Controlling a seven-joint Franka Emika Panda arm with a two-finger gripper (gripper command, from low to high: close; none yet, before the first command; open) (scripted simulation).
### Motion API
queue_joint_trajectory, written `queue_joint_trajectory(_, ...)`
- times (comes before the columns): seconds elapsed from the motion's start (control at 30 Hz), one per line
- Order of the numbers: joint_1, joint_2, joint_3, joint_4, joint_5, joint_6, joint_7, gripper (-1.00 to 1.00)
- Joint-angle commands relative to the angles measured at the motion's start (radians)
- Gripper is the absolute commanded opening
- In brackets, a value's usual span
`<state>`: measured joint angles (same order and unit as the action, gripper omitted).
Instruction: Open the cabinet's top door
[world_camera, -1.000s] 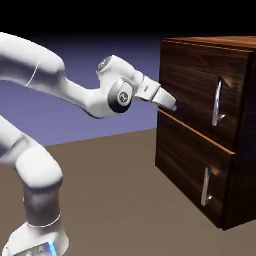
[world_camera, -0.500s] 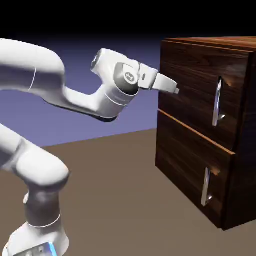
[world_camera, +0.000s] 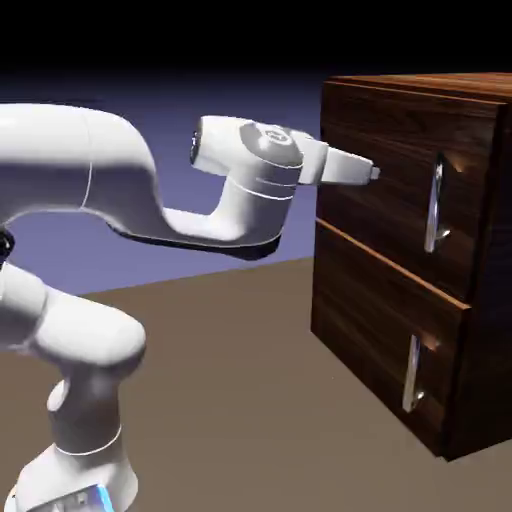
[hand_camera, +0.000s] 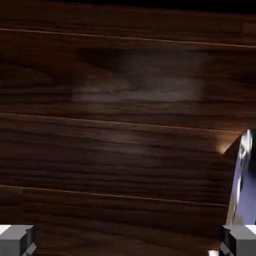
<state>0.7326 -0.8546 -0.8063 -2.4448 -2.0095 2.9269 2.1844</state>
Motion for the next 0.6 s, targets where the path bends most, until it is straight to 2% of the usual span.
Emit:
queue_joint_trajectory(0.0,0.016,-0.006,-0.017,0.008,-0.044,-0.002,0.031,1.00)
queue_joint_trajectory(0.57,0.281,-0.111,-0.314,0.142,-0.783,-0.043,0.562,1.00)
